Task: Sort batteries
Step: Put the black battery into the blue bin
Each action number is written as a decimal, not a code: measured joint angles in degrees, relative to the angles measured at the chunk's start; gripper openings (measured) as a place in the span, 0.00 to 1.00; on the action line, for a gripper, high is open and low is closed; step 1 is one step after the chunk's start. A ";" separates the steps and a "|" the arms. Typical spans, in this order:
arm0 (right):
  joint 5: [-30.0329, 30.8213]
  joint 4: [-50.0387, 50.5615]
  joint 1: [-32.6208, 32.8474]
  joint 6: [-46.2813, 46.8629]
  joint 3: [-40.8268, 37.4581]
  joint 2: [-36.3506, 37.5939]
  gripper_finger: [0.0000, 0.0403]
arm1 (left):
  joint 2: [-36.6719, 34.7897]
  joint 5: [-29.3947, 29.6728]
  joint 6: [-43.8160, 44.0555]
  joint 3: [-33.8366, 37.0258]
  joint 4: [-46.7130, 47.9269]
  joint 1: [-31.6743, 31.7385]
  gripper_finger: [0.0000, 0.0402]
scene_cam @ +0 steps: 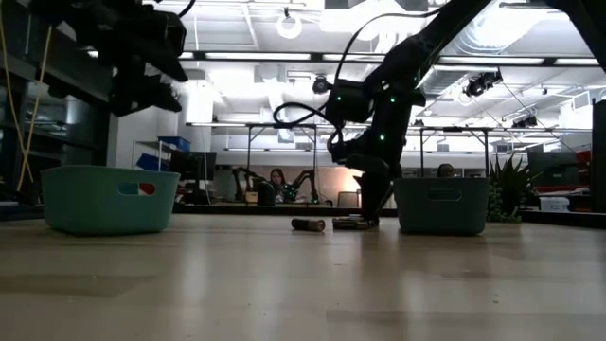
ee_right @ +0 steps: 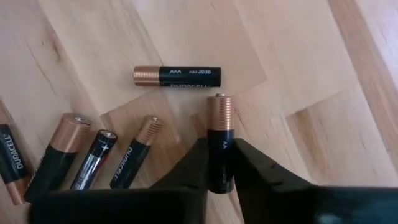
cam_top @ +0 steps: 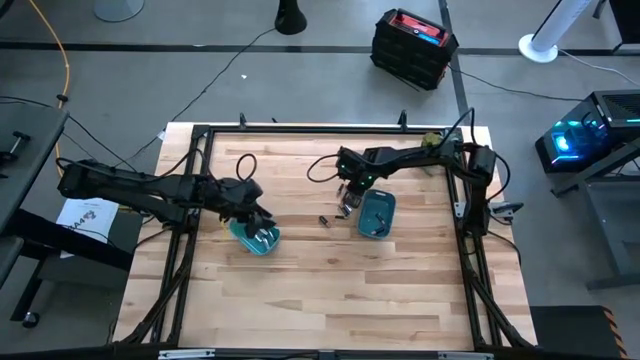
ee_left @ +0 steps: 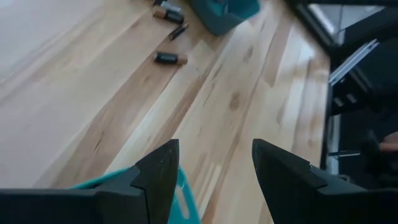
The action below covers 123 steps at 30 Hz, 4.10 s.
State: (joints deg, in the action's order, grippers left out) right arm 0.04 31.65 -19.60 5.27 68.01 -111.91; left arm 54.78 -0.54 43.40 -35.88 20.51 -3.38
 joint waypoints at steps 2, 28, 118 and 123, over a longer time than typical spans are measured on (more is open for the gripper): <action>0.47 0.32 0.05 0.22 0.41 1.08 0.05 | 0.00 0.00 -0.05 0.00 -1.96 0.02 0.49; 6.16 34.97 16.88 20.06 8.94 20.51 0.15 | -0.26 0.20 -10.09 0.00 -18.66 10.63 0.49; 9.22 28.82 16.40 27.80 4.57 18.57 0.02 | 2.58 0.88 -7.55 0.00 -22.25 11.26 0.49; 8.16 23.85 18.31 37.46 -4.33 22.29 0.08 | 8.33 0.70 -8.16 0.00 -30.57 11.58 0.49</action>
State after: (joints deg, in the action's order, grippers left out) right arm 8.20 55.50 -1.30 42.74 63.68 -89.62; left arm 63.12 0.17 35.23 -35.88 -10.06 8.20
